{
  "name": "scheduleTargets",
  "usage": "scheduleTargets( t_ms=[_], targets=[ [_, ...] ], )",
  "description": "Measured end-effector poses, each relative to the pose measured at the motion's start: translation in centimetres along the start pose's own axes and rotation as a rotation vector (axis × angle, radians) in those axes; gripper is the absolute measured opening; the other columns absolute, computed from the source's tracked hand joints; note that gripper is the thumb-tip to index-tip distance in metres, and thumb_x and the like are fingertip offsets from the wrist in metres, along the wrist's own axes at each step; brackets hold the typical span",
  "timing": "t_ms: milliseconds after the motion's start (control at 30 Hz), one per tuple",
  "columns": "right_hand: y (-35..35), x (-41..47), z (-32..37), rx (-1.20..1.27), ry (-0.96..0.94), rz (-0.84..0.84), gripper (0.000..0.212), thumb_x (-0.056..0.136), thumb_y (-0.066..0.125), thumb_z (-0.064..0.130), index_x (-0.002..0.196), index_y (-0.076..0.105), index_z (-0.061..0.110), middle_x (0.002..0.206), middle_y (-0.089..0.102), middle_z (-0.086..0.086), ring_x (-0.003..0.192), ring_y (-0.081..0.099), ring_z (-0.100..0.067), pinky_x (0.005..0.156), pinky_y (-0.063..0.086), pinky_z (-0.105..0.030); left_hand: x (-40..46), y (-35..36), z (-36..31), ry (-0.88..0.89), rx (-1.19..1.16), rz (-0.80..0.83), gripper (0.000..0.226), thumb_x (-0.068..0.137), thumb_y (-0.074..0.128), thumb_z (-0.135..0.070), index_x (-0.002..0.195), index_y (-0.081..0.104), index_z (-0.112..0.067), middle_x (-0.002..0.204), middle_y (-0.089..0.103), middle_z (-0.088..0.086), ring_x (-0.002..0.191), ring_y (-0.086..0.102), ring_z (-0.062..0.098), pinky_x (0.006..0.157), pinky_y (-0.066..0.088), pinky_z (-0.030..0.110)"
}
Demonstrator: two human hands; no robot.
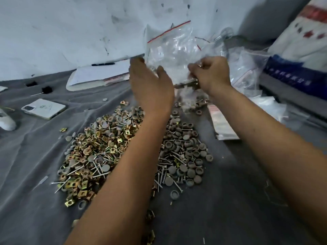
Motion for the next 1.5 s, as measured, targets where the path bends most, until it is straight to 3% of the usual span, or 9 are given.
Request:
scheduleTargets(
  t_ms=[200,433,567,700,867,1033,1133,1367,1500],
  targets=[
    [0.3,3.2,-5.2,-0.774,-0.079,0.274,0.013,0.084,0.08,0.022,0.088,0.076,0.01,0.085,0.067,-0.005,0.092,0.067,-0.024,0.076,0.048,-0.029,-3.6,12.8,1.3,0.392,0.461,0.771,0.039,0.099,0.053,-0.014,0.138,0.057,-0.007,0.141,0.058,0.018,0.133,0.051,0.038,0.107,0.041,0.045],
    [-9.3,2.8,-4.6,-0.938,-0.007,0.455,0.033,0.073,0.089,0.049,0.09,0.076,0.023,0.093,0.069,0.007,0.085,0.065,-0.014,0.076,0.046,-0.028,-3.5,16.4,3.3,0.314,0.648,0.946,0.042,0.102,0.049,-0.022,0.14,0.057,-0.006,0.146,0.055,0.021,0.133,0.052,0.04,0.109,0.043,0.044],
    [-9.6,-1.3,-6.8,-1.132,-0.036,0.621,0.067,0.066,0.09,0.058,0.123,0.066,0.03,0.108,0.054,0.008,0.096,0.05,-0.016,0.08,0.04,-0.032,-4.2,14.7,0.1,0.3,0.499,0.694,0.02,0.095,0.058,-0.018,0.097,0.068,-0.001,0.11,0.068,0.021,0.108,0.061,0.04,0.082,0.049,0.038],
    [-10.6,-2.4,-7.0,-0.949,-0.092,0.412,0.007,0.09,0.077,0.027,0.097,0.079,0.025,0.097,0.075,0.002,0.087,0.068,-0.02,0.082,0.056,-0.036,-8.3,14.0,-2.9,0.28,0.261,0.632,0.021,0.08,0.055,0.001,0.093,0.072,0.004,0.097,0.07,0.02,0.094,0.062,0.037,0.079,0.054,0.047],
    [-13.4,-2.7,-3.7,-0.729,-0.141,0.073,0.016,0.089,0.067,0.011,0.082,0.071,0.024,0.075,0.065,0.008,0.076,0.065,-0.015,0.068,0.047,-0.026,-10.1,13.8,-2.0,0.088,0.068,0.651,0.029,0.088,0.053,0.001,0.112,0.068,-0.002,0.112,0.071,0.015,0.108,0.062,0.035,0.091,0.052,0.046],
    [-14.2,-3.7,-1.0,0.085,0.068,0.012,0.008,0.089,0.077,0.007,0.094,0.074,0.003,0.083,0.075,-0.012,0.069,0.069,-0.015,0.065,0.059,-0.029,-11.2,12.7,-0.9,-0.528,-0.55,0.722,0.023,0.102,0.058,-0.017,0.125,0.055,-0.01,0.11,0.064,0.009,0.095,0.067,0.025,0.084,0.06,0.04],
    [-11.9,-5.2,0.1,0.17,0.066,0.064,0.025,0.092,0.076,0.012,0.092,0.067,-0.011,0.077,0.07,-0.024,0.055,0.064,-0.016,0.05,0.052,-0.028,-11.2,10.1,-0.4,-0.789,-0.869,0.698,0.005,0.102,0.059,-0.009,0.103,0.063,-0.006,0.09,0.07,0.012,0.07,0.071,0.021,0.063,0.062,0.028],
    [-2.1,-10.4,0.8,0.13,0.083,0.164,0.052,0.099,0.064,0.045,0.059,0.06,0.012,0.047,0.052,0.002,0.036,0.042,-0.011,0.041,0.032,-0.022,-9.0,-1.8,3.9,-0.655,-0.803,0.568,0.011,0.089,0.072,0.003,0.095,0.068,-0.005,0.086,0.075,0.008,0.072,0.072,0.015,0.057,0.056,0.023],
    [3.3,-13.7,3.3,0.119,0.014,0.316,0.057,0.1,0.061,0.048,0.054,0.054,0.016,0.044,0.044,0.008,0.037,0.038,-0.01,0.043,0.031,-0.022,-7.3,-10.7,7.5,-0.415,-0.404,0.325,0.055,0.085,0.083,-0.011,0.131,0.053,-0.015,0.111,0.072,0.005,0.097,0.073,0.022,0.072,0.06,0.031]
  ],
)
Point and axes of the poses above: each hand's wrist, its own x-axis towards the middle knuckle, its own y-axis out of the palm, z = x × y, the point moved 7 cm from there along x, towards the middle knuckle
